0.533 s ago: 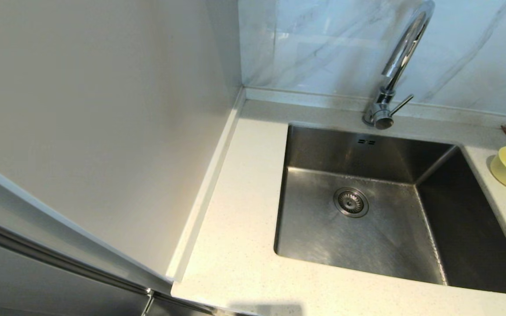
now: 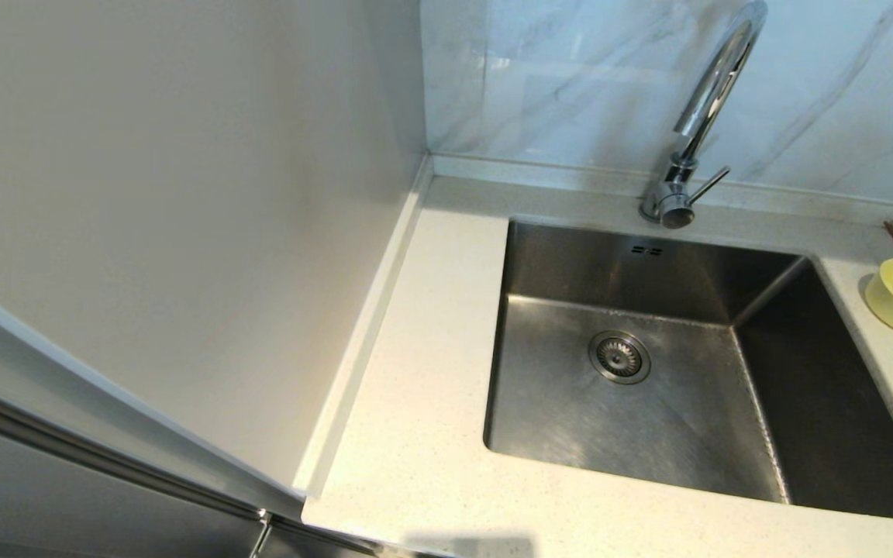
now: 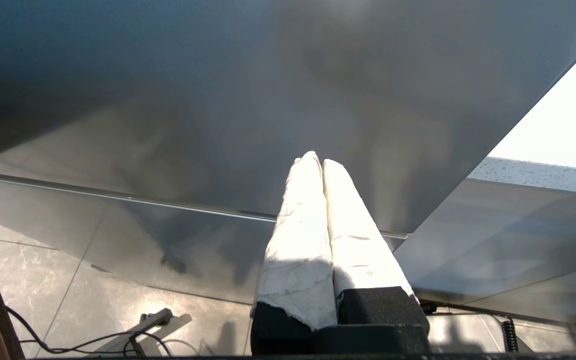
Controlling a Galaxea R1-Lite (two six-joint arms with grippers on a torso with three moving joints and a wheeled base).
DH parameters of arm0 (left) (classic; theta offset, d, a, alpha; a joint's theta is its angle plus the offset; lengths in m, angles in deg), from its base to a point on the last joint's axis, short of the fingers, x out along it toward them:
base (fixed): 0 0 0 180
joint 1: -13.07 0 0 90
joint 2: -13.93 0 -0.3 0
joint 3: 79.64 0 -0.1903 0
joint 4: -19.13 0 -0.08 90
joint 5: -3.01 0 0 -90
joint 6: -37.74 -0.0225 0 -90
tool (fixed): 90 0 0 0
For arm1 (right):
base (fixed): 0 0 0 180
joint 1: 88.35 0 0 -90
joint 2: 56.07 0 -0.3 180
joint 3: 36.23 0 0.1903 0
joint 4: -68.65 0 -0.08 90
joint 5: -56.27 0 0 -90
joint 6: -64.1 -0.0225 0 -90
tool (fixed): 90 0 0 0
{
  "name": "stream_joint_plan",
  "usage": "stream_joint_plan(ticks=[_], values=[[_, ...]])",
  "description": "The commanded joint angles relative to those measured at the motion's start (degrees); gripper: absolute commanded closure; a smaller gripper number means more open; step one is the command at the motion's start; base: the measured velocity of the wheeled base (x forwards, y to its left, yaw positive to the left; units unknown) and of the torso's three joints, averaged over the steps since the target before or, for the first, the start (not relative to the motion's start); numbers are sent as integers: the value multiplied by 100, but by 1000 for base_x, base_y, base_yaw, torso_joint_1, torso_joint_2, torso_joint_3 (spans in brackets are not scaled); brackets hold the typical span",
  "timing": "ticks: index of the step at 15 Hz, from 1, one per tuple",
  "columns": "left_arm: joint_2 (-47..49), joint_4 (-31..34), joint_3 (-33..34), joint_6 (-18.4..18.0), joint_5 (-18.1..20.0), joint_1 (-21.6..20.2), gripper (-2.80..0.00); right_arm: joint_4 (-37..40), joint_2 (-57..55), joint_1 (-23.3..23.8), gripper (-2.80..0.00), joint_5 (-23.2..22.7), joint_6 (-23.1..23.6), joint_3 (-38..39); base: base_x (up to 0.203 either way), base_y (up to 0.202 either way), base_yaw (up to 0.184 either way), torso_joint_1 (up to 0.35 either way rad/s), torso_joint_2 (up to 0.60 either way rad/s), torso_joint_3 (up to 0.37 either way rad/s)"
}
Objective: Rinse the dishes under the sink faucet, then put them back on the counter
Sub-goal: Turn on the faucet
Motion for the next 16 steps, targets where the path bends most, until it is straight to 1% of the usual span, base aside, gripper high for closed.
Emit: stream_joint_plan(ticks=[1,2,3,5,6,8,10,11,13,15,16], values=[[0,1,0,1,-1,0,0,107,-18,0,0,-78,34,-213,0,0,0,0,0,0],[0,1,0,1,-1,0,0,471,-101,0,0,-236,35,-659,0,0,0,0,0,0],[0,1,0,1,-1,0,0,997,-286,0,0,-426,-8,-1333,0,0,0,0,0,0],[0,1,0,1,-1,0,0,1694,-1117,0,0,-803,-239,-2518,0,0,0,0,0,0],[0,1,0,1,-1,0,0,1854,-1724,1,0,-933,-375,-2970,0,0,0,0,0,0],[0,1,0,1,-1,0,0,1899,-2970,4,0,-1082,-583,-3794,0,0,0,0,0,0],[0,1,0,1,-1,0,0,1530,-4247,9,0,-1101,-710,-4522,0,0,0,0,0,0],[0,1,0,1,-1,0,0,1167,-4854,9,0,-991,-758,-4822,0,0,0,0,0,0],[0,1,0,1,-1,0,0,48,-5982,22,0,-608,-891,-5324,0,0,0,0,0,0],[0,1,0,1,-1,0,0,-1193,-6903,123,0,-125,-1106,-5746,0,0,0,0,0,0],[0,1,0,1,-1,0,0,-1666,-7294,195,0,137,-1266,-5922,0,0,0,0,0,0]])
